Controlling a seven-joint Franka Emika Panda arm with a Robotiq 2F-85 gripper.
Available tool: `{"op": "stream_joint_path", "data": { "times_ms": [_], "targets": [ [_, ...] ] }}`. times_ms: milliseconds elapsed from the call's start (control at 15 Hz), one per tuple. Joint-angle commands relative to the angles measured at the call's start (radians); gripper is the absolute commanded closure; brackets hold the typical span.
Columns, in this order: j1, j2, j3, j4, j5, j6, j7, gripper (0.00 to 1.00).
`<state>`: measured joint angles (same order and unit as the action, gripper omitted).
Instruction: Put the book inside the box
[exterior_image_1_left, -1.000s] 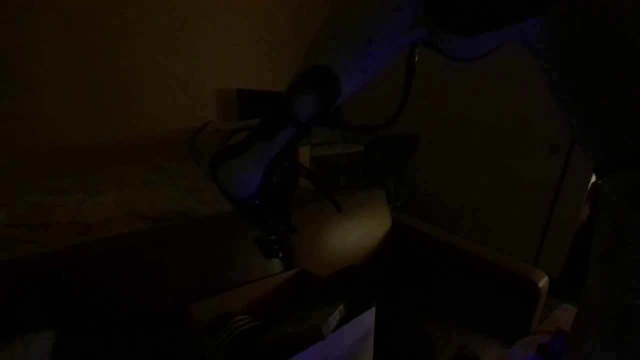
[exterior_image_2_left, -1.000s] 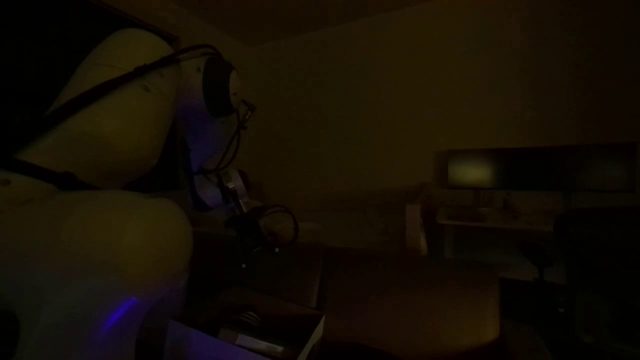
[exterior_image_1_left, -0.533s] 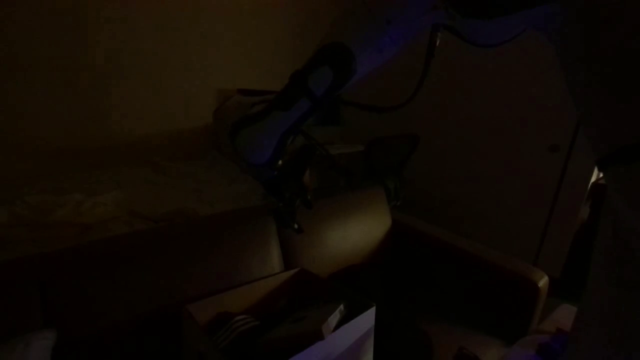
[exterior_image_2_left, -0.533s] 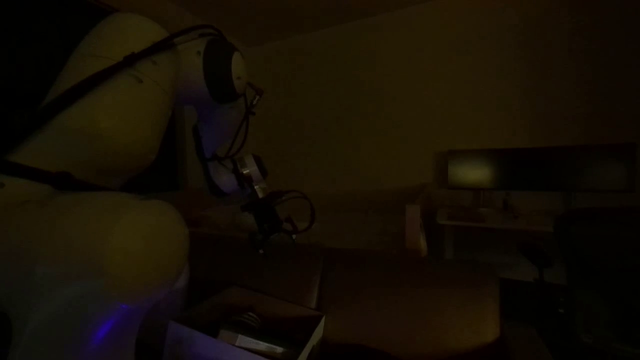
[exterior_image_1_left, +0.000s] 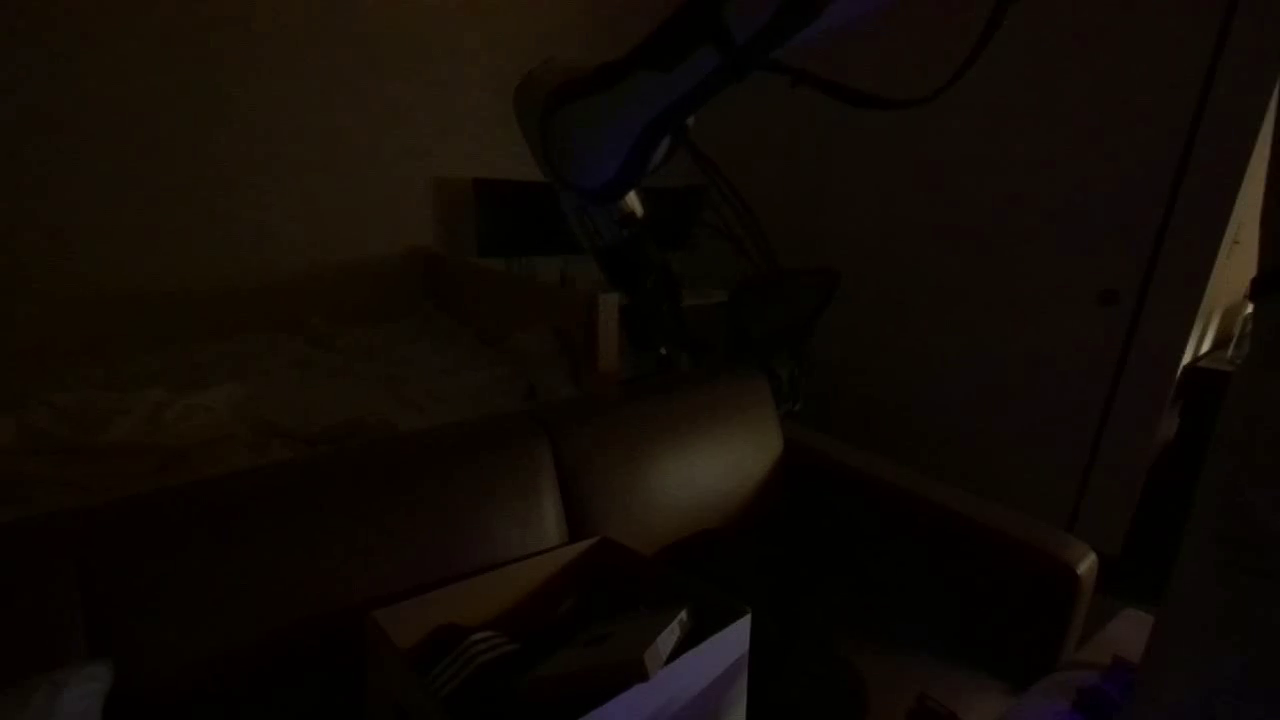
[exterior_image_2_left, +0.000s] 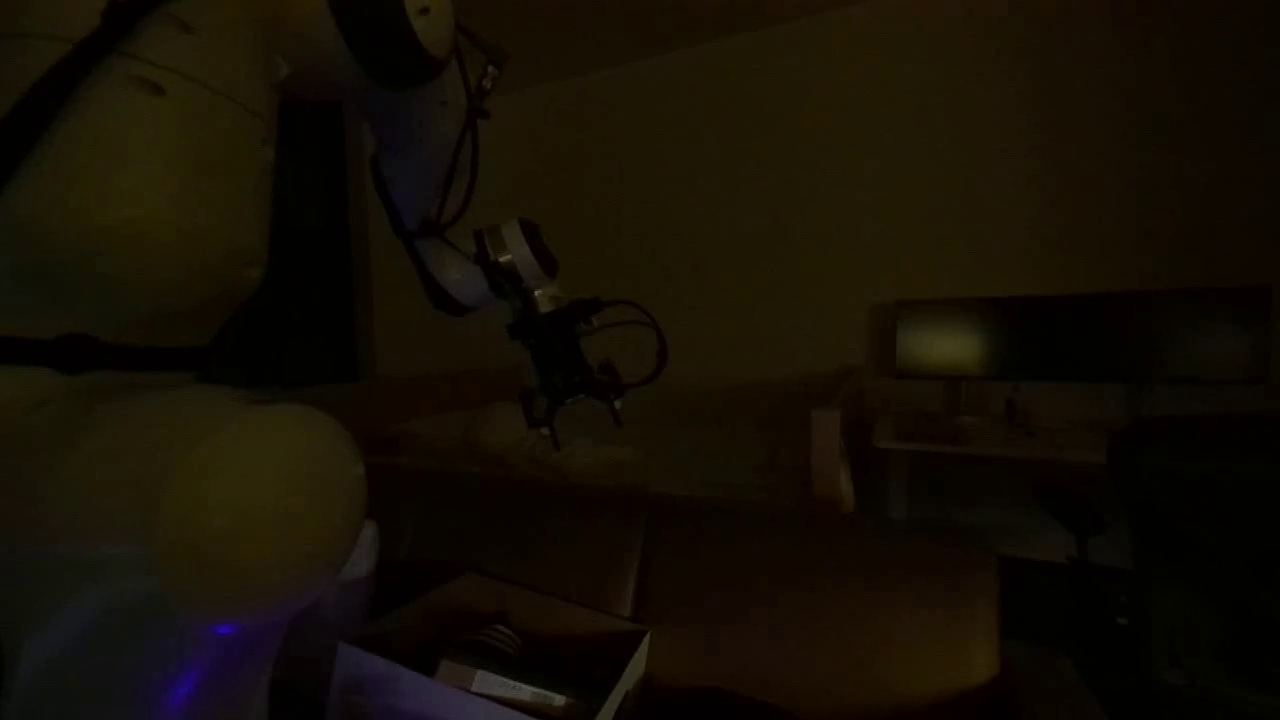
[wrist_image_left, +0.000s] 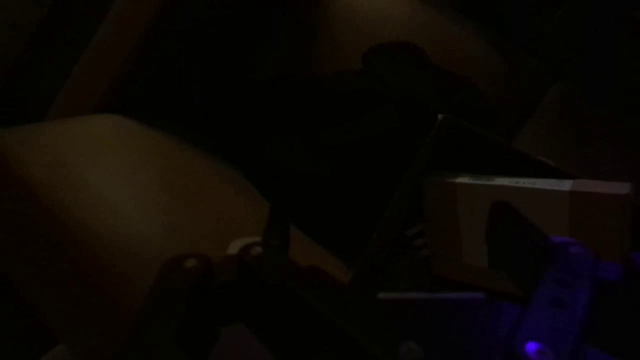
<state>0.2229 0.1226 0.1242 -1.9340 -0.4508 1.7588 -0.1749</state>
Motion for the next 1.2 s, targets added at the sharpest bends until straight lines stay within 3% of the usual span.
{"op": "stream_joint_path", "data": {
  "times_ms": [0,467,867,1133],
  "targets": [
    [-0.067,-0.21,-0.012,-0.16,0.066,0.016,-0.113,0.0],
    [-0.16,-0.441,-0.129,-0.306,0.123,0.02,-0.12,0.0],
    [-0.219,-0.483,-0.204,-0.325,0.141,0.006,-0.093,0.0],
    [-0.216,-0.453,-0.194,-0.297,0.115,-0.001,-0.112,0.0]
  ]
}}
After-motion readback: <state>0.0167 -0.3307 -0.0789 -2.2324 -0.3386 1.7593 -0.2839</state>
